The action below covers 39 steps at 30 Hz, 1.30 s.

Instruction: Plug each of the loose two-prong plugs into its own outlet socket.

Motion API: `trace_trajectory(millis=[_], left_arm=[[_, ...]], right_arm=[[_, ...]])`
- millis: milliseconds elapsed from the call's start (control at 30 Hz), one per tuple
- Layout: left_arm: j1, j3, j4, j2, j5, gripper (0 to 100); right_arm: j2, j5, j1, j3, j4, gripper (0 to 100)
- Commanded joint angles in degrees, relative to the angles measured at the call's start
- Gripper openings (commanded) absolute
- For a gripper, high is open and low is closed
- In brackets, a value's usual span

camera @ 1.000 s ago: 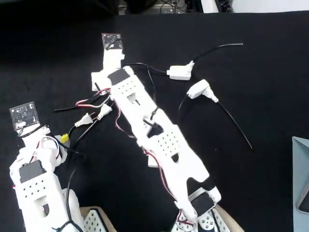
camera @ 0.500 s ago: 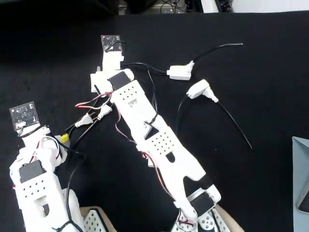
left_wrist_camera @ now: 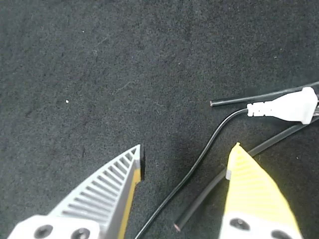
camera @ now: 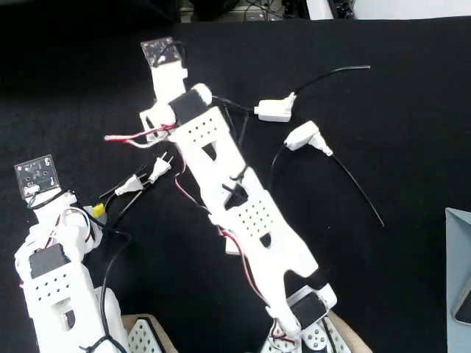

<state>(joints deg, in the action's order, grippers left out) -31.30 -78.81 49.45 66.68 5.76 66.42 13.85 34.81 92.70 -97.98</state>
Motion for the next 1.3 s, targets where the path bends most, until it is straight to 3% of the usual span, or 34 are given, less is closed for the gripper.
trace_trajectory(millis=[0, 267, 667, 867, 1133, 1267], left_arm=[[-0.3, 1.3, -1.3, 0.6, -0.2, 27], [-0.3, 1.3, -1.3, 0.6, -0.2, 27], [-0.3, 0.8, -2.5, 0.6, -0.4, 27], [-0.3, 0.7, -2.5, 0.6, -0.4, 27], [-0.3, 0.7, -2.5, 0.6, -0.4, 27], [-0.3, 0.7, -2.5, 0.6, -0.4, 27]], right_arm=[[-8.5, -3.1, -1.7, 3.1, -3.3, 1.2], [-20.1, -5.1, -5.9, -2.0, -3.5, 1.1], [-51.6, -6.9, -5.9, -45.6, -1.2, 1.2], [-57.5, -22.7, -6.6, -61.0, 5.5, 1.5], [-57.5, -54.4, -7.1, -82.8, 23.2, 1.9], [-57.5, -61.7, -7.1, -91.4, 33.6, 14.5]])
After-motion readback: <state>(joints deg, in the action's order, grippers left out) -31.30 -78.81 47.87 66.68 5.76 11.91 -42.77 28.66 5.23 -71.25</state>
